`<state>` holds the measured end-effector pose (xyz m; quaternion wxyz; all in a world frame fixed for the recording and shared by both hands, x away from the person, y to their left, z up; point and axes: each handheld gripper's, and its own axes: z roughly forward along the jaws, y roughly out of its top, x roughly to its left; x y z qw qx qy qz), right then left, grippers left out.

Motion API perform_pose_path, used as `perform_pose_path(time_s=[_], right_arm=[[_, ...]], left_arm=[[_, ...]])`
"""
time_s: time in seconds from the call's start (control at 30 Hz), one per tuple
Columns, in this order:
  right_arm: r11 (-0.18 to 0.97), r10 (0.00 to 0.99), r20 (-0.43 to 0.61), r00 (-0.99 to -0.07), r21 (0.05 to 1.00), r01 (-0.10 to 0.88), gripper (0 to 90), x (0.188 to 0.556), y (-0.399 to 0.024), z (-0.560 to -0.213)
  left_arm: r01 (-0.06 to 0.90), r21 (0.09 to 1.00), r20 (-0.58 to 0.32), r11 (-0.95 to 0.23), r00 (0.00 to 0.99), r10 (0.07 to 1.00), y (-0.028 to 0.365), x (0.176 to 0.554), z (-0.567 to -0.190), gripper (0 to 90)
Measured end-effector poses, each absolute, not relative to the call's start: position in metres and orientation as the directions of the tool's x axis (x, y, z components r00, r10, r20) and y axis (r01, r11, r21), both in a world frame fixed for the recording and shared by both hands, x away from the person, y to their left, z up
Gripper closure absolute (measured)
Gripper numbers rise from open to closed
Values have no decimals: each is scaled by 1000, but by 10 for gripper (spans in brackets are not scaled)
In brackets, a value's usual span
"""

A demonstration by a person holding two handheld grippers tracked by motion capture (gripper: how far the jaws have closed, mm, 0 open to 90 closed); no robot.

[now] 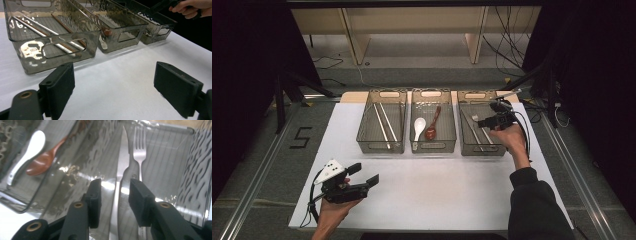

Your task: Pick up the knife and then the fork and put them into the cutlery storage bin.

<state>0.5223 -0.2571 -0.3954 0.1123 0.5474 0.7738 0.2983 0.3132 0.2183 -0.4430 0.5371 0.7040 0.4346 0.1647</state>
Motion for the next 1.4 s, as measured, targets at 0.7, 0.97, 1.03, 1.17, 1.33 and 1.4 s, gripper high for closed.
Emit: perform_pose_path(time_s=[0.7,0.97,1.03,1.17,1.33,1.4], right_arm=[[295,833,137,-536,709,641,395,456,-226,-374],[261,814,169,-556,748,610,352,434,-224,-375],[264,810,166,-562,753,602,349,429,-223,-377],[258,798,173,-578,768,586,346,419,-223,-380],[254,783,179,-596,782,569,341,408,-222,-384],[251,778,180,-602,790,560,340,403,-222,-386]], left_arm=[[444,895,-245,-46,573,783,217,314,-444,164],[447,894,-251,-42,575,779,216,314,-444,162],[447,894,-253,-41,576,777,216,314,-444,162],[449,892,-252,-47,582,773,216,314,-444,161],[448,893,-254,-45,583,772,216,314,-444,161],[448,893,-254,-46,584,771,216,314,-444,162]])
